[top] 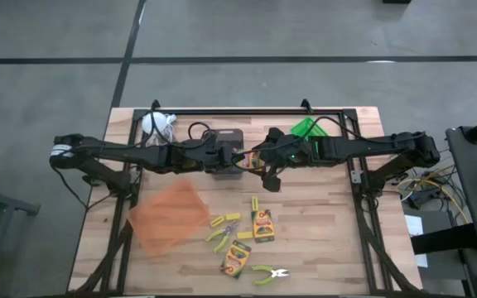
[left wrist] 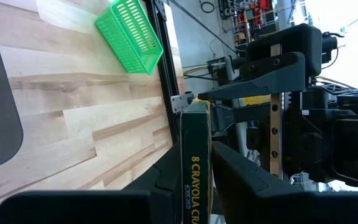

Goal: Pick & Place School Supplies
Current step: Put the pack of crayons into the orange bin

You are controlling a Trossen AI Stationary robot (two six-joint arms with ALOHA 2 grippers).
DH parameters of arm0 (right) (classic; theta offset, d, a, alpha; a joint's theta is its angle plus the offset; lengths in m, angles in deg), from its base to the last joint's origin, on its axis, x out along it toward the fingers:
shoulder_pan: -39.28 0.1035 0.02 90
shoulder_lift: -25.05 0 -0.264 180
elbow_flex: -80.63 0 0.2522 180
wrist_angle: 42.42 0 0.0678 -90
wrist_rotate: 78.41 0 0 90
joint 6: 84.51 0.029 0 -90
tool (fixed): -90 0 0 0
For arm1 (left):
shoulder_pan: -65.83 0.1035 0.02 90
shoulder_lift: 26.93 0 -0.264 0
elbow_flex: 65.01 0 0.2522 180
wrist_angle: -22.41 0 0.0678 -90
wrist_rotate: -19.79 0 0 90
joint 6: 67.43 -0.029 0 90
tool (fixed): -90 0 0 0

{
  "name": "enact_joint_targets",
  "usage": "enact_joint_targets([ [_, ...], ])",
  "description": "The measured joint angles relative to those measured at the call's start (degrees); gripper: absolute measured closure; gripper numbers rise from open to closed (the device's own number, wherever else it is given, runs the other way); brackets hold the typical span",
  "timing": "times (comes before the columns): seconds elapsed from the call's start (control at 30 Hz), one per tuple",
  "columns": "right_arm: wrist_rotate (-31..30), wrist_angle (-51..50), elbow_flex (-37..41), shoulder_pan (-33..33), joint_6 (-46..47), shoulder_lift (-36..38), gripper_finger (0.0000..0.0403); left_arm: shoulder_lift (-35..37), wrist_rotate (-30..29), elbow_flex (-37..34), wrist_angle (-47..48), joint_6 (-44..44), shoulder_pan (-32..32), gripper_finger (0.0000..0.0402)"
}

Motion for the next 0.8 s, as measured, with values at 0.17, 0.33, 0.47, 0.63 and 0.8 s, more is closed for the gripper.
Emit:
enact_joint_targets([
  [0.17,0.0,0.0,0.0,0.0,0.0,0.0,0.0048,0.0,0.0,0.0,0.0,0.0,0.0,0.0323],
  [0.33,0.0,0.0,0.0,0.0,0.0,0.0,0.0048,0.0,0.0,0.0,0.0,0.0,0.0,0.0323],
  [0.47,0.0,0.0,0.0,0.0,0.5,0.0,0.0049,0.0,0.0,0.0,0.0,0.0,0.0,0.0323],
  [0.63,0.0,0.0,0.0,0.0,2.2,0.0,0.0048,0.0,0.0,0.0,0.0,0.0,0.0,0.0323],
  [0.8,0.0,0.0,0.0,0.0,4.4,0.0,0.0048,0.0,0.0,0.0,0.0,0.0,0.0,0.0323],
])
